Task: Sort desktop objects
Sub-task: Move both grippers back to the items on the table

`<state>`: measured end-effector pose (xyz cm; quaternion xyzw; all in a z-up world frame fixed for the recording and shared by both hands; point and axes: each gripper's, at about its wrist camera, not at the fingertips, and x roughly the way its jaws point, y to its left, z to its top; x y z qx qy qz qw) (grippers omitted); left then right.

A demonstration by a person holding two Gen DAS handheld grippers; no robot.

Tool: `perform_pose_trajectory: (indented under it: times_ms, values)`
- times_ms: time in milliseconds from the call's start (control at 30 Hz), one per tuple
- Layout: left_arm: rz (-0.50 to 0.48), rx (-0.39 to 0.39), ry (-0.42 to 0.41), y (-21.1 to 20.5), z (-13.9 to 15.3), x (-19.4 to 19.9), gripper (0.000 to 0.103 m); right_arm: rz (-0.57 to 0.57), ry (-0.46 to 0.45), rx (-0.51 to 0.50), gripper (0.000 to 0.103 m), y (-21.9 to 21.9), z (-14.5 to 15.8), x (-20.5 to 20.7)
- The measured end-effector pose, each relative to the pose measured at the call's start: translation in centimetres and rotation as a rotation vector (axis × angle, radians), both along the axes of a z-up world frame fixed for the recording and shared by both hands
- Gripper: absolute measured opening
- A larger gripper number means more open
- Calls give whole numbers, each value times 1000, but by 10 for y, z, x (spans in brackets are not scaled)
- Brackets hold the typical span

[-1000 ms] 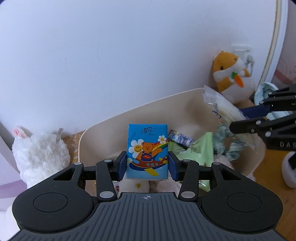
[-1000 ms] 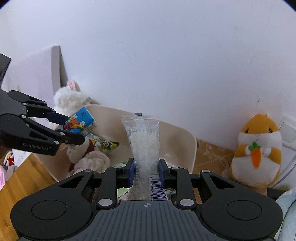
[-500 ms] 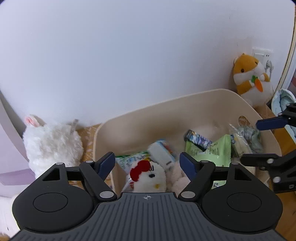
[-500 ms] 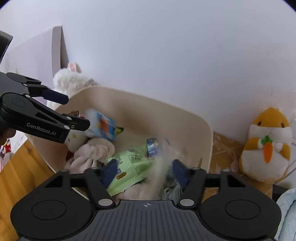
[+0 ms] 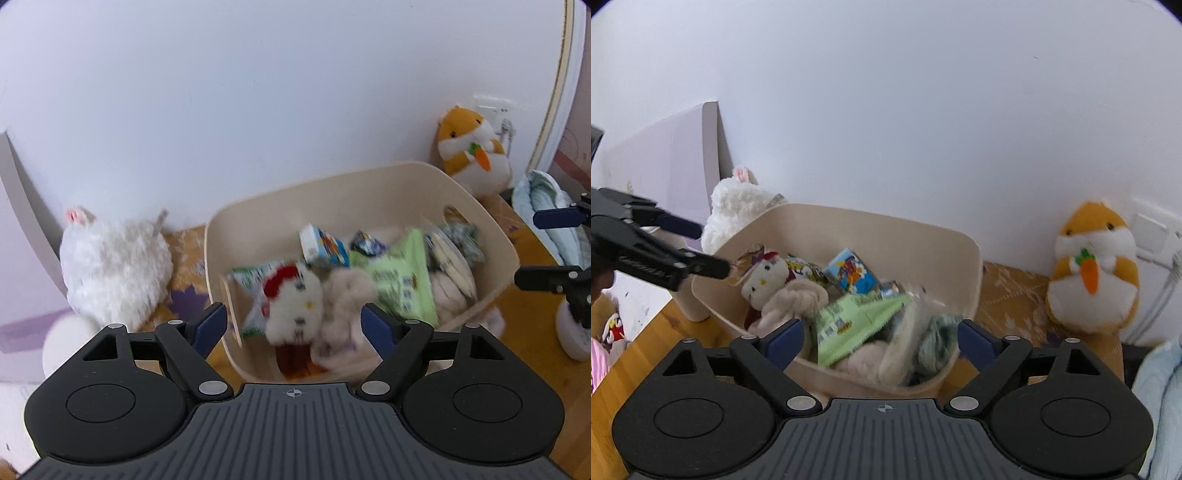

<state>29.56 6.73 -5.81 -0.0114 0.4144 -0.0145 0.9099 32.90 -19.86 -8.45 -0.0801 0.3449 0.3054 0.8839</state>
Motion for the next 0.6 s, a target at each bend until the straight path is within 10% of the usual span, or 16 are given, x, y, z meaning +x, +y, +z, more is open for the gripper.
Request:
perform_pose_trajectory:
  times_ms: [600]
  values:
    - [-85, -92, 162, -29, -62, -34, 81, 7, 132, -187, 99, -28, -74, -54]
